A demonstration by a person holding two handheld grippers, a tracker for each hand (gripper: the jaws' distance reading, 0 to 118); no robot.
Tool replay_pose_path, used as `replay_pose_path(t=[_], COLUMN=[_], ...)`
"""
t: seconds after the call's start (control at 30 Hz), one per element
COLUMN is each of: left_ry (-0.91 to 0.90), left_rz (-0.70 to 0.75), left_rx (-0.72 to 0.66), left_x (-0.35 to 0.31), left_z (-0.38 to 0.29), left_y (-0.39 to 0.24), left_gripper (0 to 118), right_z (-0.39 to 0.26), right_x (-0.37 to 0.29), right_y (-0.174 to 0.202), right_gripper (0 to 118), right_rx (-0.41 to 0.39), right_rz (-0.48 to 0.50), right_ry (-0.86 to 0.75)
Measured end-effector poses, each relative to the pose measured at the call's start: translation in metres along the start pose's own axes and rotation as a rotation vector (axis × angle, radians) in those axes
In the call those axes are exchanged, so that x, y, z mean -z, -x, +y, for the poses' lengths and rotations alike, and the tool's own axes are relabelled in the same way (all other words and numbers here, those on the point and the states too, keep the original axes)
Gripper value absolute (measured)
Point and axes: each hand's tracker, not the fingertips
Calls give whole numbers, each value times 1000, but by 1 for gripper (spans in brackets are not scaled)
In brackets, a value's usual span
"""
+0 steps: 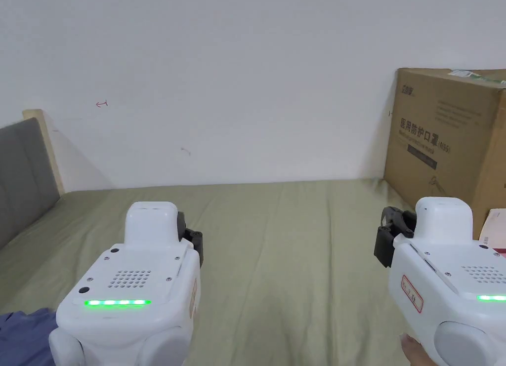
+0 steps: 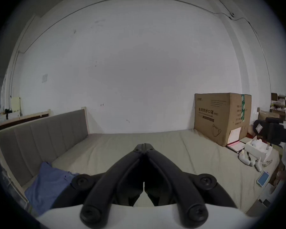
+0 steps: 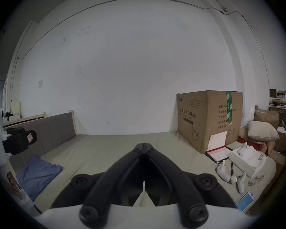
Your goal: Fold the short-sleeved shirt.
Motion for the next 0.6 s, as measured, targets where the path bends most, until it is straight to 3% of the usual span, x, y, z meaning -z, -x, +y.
replay_pose_path(t=[0.2,0.3,0.5,0.6], left_ry=[37,40,43,64], left_rz=[48,142,387,454], left_rx=[-36,11,-17,-62], left_x=[-9,-27,-86,-105], left_z=[-7,-10,-18,-25], left_y=[40,82,170,198], left_gripper=[0,0,0,0], right_z=[-4,-8,-15,-18], right_x=[18,33,47,45], right_y=[18,55,161,194], right_gripper=[0,0,0,0], right_rx=[-4,45,-50,-74], right_rz=[6,121,400,484], right_ry=[43,80,125,110])
